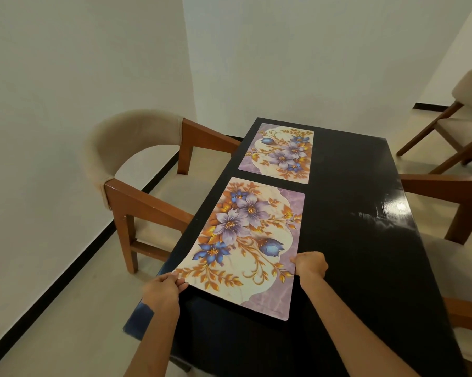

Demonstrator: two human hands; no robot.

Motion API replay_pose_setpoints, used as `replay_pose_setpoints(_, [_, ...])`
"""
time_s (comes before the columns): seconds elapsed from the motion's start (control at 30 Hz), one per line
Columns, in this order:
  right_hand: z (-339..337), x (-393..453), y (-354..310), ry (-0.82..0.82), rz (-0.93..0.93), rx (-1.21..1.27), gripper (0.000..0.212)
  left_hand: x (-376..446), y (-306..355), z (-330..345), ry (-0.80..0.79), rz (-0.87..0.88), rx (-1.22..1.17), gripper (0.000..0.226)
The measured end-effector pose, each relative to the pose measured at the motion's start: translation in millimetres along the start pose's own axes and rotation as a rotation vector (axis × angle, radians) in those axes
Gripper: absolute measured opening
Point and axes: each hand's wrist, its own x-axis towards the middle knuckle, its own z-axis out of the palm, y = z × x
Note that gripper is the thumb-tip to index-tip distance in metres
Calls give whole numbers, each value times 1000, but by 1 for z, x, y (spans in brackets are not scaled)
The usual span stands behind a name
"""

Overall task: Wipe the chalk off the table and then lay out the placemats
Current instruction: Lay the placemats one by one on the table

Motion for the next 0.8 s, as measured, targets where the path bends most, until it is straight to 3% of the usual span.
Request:
replay_pose_setpoints(0.37, [-1, 2, 1, 28, 12, -50, 25, 1, -11, -4, -5, 96, 110, 5])
replay_pose_setpoints(0.8, [3, 8, 9, 55, 27, -23, 26, 3, -14, -7, -12, 146, 166, 7])
